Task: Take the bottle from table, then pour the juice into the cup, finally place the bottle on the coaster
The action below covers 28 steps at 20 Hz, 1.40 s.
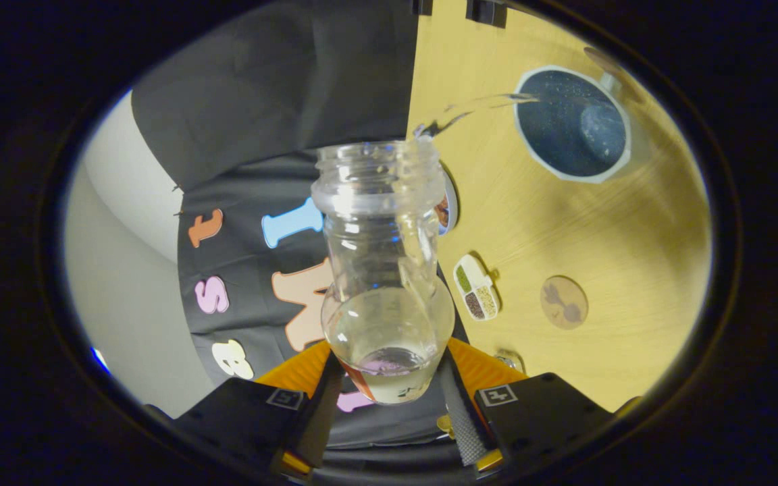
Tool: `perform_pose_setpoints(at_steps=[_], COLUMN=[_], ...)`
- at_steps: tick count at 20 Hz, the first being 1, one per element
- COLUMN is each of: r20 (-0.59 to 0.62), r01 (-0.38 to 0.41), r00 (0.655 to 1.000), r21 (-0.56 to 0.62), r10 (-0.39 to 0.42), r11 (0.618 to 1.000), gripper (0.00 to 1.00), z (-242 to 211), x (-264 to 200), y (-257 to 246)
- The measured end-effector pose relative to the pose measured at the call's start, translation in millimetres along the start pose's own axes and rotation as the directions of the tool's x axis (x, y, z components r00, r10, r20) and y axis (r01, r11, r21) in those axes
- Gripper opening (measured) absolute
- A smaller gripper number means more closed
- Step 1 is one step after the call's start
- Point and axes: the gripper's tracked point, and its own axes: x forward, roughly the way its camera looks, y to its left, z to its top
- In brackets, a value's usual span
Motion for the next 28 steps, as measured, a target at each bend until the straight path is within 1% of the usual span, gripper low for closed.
perform_pose_setpoints(at_steps=[20,28], r20=[0.02,0.025], r01=[-0.03,-0.042], r00=[0.999,0.999], r21=[0.104,0.124], r10=[0.028,0.039], r11=[0.994,0.991], gripper=[0.78,0.78], z=[-5.7,-7.4], x=[7.1,5.9], y=[24.0,32.7])
